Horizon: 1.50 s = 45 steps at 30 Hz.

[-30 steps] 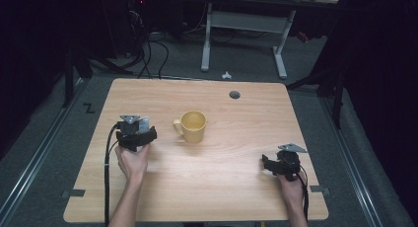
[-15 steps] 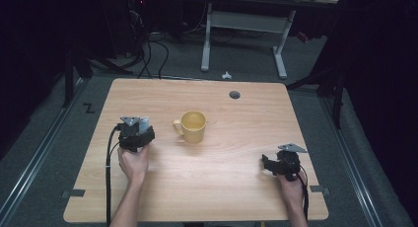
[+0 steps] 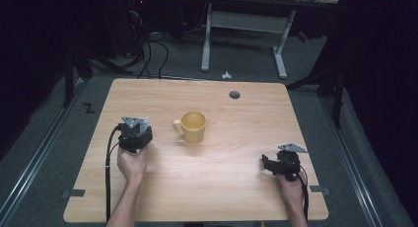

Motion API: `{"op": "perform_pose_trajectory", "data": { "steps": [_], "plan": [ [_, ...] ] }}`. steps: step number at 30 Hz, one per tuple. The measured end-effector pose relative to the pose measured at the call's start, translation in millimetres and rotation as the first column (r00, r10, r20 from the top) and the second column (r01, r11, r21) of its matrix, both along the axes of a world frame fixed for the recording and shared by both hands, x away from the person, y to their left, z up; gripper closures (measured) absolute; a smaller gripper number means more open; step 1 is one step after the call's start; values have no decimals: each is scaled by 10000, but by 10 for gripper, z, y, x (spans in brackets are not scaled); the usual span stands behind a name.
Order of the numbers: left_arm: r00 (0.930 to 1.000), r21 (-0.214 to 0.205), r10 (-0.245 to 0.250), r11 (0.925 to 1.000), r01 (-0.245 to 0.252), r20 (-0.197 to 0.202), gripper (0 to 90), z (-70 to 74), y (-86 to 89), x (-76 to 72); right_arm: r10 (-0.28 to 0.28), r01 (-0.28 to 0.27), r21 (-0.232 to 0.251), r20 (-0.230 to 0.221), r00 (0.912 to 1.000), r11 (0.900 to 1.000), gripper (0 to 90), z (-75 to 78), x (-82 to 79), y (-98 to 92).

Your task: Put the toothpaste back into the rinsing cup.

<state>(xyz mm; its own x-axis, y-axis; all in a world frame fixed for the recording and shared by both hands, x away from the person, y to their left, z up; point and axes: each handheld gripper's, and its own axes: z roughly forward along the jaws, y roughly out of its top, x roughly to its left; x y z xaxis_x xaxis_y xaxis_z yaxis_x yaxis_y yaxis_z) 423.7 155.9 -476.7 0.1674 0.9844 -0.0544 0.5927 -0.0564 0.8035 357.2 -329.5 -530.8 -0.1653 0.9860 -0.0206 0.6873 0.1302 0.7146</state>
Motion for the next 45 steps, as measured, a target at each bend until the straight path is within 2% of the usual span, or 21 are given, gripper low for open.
{"op": "perform_pose_trajectory", "data": {
  "steps": [6,16,25,29,35,37,45],
  "plan": [
    [9998,-25,-175,9998,174,-75,610,10,29,0,1,-1,-1,0,10000,10000,210,0,0,0],
    [9990,-18,-431,9991,431,74,642,106,101,-40,22,-22,-24,5,10000,10000,210,0,0,-2],
    [9972,-400,-739,9964,743,103,656,171,152,-62,18,-18,-16,2,10000,10000,210,0,1,-2],
    [9961,-345,-883,9955,885,58,661,198,149,-71,12,-12,-10,2,10000,10000,210,0,0,-1],
    [9910,-409,-1316,9903,1325,255,665,307,111,-95,12,-12,-9,2,10000,10000,210,0,0,-1],
    [9895,-512,-1432,9882,1441,211,665,329,109,-97,12,-12,-10,3,10000,10000,210,0,0,-1],
    [9825,-489,-1851,9814,1858,200,667,384,72,-102,16,-16,-17,1,10000,10000,210,0,0,-1]
  ]
}}
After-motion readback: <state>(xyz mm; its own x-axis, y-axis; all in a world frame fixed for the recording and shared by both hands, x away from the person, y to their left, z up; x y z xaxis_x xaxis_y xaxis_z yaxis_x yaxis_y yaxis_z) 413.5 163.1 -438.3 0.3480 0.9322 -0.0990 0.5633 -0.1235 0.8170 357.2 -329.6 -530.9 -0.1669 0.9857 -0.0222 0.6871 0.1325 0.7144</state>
